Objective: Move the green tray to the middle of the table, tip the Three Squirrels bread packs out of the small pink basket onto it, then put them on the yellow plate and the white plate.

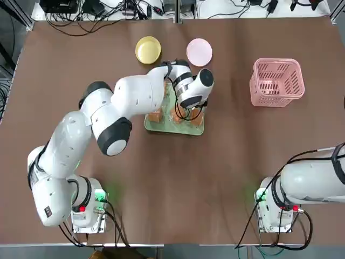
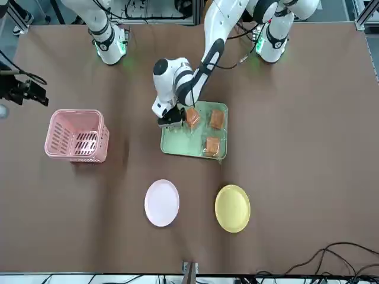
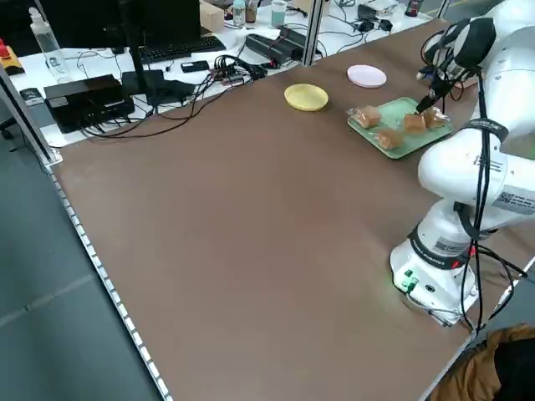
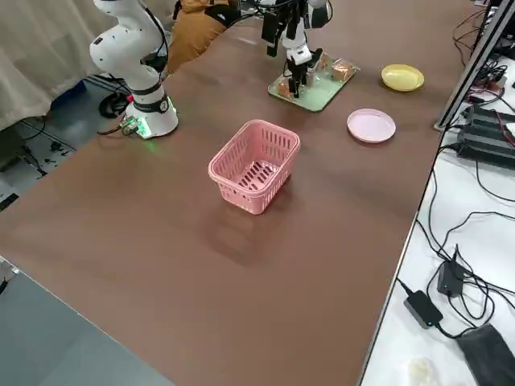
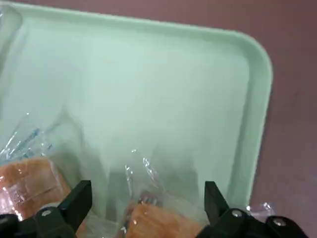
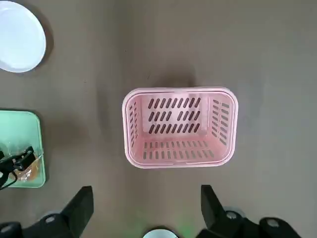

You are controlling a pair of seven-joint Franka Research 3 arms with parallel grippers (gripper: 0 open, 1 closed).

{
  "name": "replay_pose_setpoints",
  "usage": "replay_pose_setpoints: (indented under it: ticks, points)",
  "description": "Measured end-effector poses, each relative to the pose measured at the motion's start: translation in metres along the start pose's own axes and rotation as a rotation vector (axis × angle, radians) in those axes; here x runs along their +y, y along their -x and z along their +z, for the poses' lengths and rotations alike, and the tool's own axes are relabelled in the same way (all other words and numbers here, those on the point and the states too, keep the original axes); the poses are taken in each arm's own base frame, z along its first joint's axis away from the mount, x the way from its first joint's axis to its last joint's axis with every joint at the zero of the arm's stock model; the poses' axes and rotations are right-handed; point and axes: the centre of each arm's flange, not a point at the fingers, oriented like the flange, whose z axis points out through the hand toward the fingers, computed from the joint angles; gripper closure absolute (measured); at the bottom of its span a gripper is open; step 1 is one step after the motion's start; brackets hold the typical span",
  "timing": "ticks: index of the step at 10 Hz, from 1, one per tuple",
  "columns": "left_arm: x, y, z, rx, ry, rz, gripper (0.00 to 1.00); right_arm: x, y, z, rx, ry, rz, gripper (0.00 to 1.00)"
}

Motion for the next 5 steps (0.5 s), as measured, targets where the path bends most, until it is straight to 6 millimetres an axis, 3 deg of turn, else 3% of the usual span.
replay_pose_setpoints:
  ticks: [5]
  points:
    - [0.004, 0.018, 0.001, -0.007, -0.026, 0.008, 0.0, 0.0, 0.001, 0.001, -0.007, 0.0, 0.0, 0.04]
